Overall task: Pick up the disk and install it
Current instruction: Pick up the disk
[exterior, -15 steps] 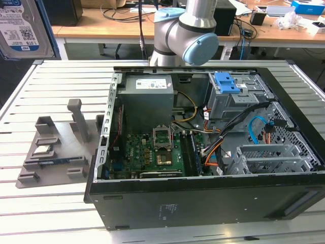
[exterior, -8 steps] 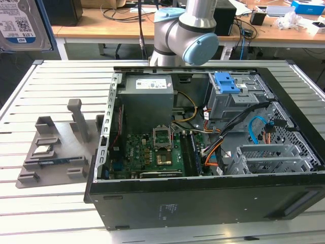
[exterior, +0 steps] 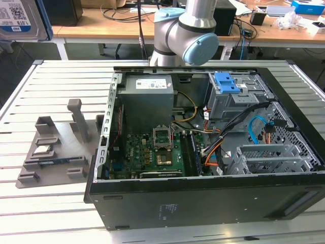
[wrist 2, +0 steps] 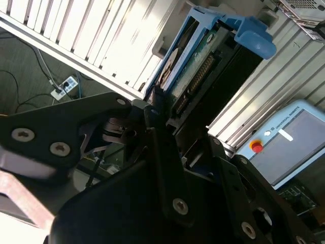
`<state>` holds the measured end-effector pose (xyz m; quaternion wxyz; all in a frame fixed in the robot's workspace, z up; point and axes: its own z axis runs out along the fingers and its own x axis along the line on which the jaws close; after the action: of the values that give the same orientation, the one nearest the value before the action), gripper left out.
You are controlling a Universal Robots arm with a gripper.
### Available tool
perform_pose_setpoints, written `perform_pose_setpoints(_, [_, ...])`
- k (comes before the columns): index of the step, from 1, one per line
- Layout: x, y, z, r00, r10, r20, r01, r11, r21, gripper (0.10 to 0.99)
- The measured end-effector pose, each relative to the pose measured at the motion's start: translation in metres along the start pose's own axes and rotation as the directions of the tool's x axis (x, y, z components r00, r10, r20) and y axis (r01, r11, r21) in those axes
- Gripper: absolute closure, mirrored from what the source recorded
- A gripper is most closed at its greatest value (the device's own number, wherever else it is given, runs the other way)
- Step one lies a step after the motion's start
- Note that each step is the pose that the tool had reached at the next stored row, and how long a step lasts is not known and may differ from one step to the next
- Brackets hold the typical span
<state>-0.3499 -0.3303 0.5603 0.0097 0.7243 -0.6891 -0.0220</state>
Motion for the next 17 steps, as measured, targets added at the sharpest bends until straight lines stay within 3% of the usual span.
perform_pose_setpoints(4, [-0.0005, 0.0008, -0.0173, 1.0, 0.0, 0.0, 0.0, 1.0, 0.0, 0.722])
perform_pose_setpoints(7, [-0.0007, 0.001, -0.0239, 1.0, 0.0, 0.0001, 0.0, 1.0, 0.0, 0.722])
perform_pose_setpoints(14, [-0.0003, 0.0007, -0.0246, 1.0, 0.0, 0.0007, 0.0, 1.0, 0.0, 0.722])
perform_pose_setpoints(16, [0.0026, -0.0023, -0.0247, 1.0, 0.0, 0.0007, 0.0, 1.0, 0.0, 0.722])
perform_pose_setpoints(17, [0.0055, -0.0073, -0.0247, 1.0, 0.0, 0.0007, 0.0, 1.0, 0.0, 0.722])
